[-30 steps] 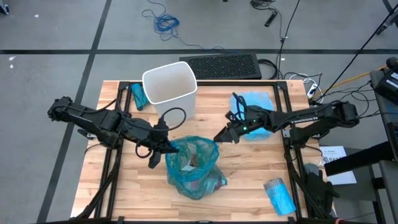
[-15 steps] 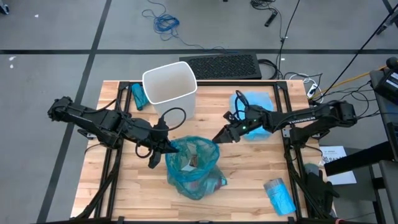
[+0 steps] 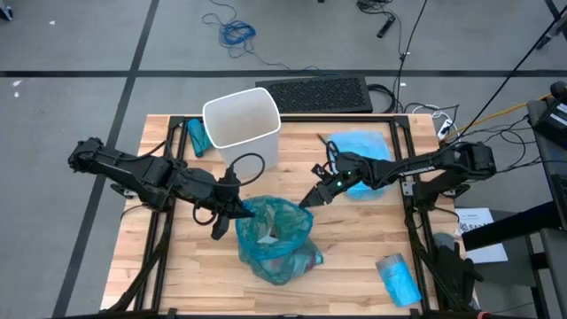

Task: Place trash/remove bag and relplace
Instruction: Close the blue trash bag

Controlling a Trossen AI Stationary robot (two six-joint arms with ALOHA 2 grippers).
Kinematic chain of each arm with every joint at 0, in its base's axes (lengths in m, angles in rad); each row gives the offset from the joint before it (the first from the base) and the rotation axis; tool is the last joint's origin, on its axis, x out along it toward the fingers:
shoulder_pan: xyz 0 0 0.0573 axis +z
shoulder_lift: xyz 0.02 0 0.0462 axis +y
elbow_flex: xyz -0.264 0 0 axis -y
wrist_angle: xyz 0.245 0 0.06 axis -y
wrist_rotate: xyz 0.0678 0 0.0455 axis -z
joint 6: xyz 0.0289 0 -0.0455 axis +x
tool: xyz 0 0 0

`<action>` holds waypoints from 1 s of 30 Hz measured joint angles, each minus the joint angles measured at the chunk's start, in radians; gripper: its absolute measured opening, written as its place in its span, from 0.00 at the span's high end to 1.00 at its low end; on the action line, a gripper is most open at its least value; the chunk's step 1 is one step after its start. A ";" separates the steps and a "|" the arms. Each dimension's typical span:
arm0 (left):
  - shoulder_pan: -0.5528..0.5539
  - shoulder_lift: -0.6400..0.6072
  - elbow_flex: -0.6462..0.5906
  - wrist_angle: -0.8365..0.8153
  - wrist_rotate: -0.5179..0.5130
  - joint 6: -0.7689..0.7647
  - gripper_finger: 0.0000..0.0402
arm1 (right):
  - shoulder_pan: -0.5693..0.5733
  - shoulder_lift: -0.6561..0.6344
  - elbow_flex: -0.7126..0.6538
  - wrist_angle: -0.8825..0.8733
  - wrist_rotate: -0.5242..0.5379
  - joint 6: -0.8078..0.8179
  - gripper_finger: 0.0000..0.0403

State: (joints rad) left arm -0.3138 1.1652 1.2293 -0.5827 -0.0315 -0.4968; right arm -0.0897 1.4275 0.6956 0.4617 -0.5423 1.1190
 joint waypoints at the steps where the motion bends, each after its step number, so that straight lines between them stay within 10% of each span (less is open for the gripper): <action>1: -0.001 0.000 0.000 0.000 0.000 -0.006 1.00 | -0.011 -0.001 0.000 0.010 0.005 -0.002 0.58; 30: 0.000 0.037 0.000 -0.001 0.003 0.008 1.00 | -0.023 0.133 0.021 0.178 -0.144 0.064 0.58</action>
State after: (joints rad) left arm -0.3136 1.2022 1.2293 -0.5835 -0.0288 -0.4890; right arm -0.1129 1.5602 0.7169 0.6396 -0.6862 1.1830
